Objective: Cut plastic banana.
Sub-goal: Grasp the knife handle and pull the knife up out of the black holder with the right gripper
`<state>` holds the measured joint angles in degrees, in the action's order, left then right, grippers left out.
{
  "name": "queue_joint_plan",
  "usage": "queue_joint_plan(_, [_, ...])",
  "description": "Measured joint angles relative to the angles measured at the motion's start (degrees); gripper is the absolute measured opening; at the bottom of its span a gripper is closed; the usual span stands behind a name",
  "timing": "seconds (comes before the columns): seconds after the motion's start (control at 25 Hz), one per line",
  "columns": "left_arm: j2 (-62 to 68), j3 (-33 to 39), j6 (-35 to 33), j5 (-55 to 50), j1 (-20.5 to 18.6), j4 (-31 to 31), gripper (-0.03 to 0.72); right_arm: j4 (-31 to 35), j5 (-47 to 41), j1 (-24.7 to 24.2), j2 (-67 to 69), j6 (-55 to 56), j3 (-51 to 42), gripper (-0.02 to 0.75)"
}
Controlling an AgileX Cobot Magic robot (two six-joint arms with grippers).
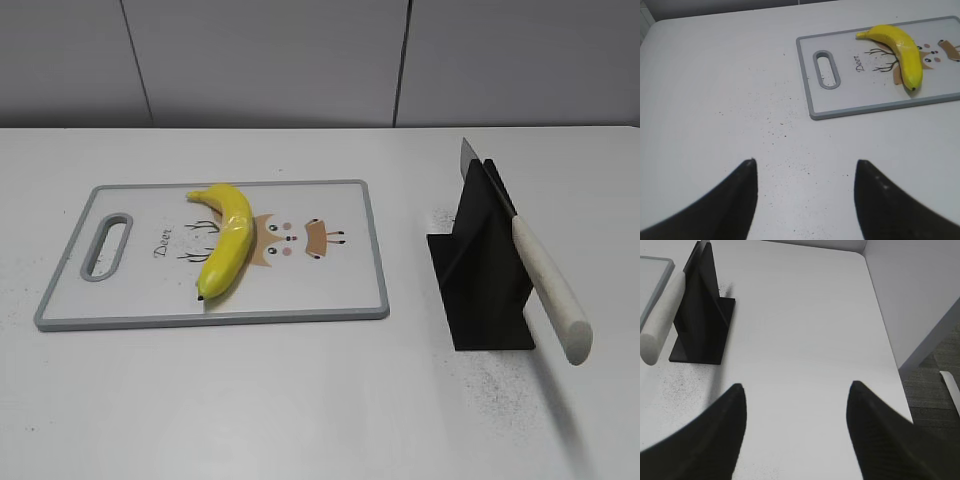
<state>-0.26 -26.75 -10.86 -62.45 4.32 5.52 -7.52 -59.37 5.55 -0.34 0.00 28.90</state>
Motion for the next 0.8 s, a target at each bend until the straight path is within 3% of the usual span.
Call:
queue_joint_plan(0.44, [0.0, 0.0, 0.0, 0.0, 0.0, 0.0, 0.571, -1.3, 0.7, 0.0, 0.3, 0.0, 0.2, 0.479])
queue_joint_plan(0.68, [0.0, 0.0, 0.0, 0.0, 0.0, 0.0, 0.569, 2.1, 0.8, 0.0, 9.9, 0.0, 3.3, 0.602])
queue_joint_plan(0.8, [0.0, 0.0, 0.0, 0.0, 0.0, 0.0, 0.569, 3.0, 0.8, 0.0, 16.5, 0.0, 5.4, 0.622])
